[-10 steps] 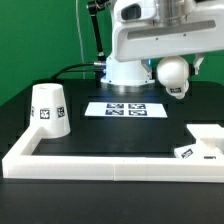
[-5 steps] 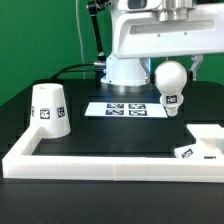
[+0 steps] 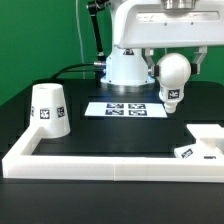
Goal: Assemble lamp
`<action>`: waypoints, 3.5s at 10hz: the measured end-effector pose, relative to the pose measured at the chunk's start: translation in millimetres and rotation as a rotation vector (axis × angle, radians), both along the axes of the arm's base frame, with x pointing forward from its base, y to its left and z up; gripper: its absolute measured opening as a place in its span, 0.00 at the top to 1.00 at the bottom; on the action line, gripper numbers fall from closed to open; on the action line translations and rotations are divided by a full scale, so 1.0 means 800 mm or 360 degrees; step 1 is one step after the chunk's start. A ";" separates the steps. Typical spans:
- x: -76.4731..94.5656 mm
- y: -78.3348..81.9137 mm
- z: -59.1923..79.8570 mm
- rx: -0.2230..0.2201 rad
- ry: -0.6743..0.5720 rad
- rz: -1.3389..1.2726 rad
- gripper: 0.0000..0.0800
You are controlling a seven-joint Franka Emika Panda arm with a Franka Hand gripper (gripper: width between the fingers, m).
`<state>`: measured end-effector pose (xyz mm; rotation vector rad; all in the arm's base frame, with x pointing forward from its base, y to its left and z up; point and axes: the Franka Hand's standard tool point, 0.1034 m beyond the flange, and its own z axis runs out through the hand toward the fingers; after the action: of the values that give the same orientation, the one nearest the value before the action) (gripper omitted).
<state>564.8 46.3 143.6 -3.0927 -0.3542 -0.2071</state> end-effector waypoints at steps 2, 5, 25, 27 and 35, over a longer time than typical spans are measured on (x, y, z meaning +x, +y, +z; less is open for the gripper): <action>0.001 0.000 0.000 0.0000 -0.0017 0.0000 0.27; 0.031 -0.001 0.018 -0.0021 -0.0239 0.0108 0.27; 0.065 0.032 0.034 0.0009 -0.0386 0.0127 0.27; 0.067 0.044 0.032 0.0017 -0.0383 0.0133 0.27; 0.077 0.054 0.009 0.0020 -0.0356 0.0146 0.27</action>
Offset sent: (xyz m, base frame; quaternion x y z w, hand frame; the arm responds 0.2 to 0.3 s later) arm 0.0341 -0.0015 0.0186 -0.0375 0.1884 -0.0825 0.9779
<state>626.2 89.7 151.0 -3.0374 -0.4970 -0.5528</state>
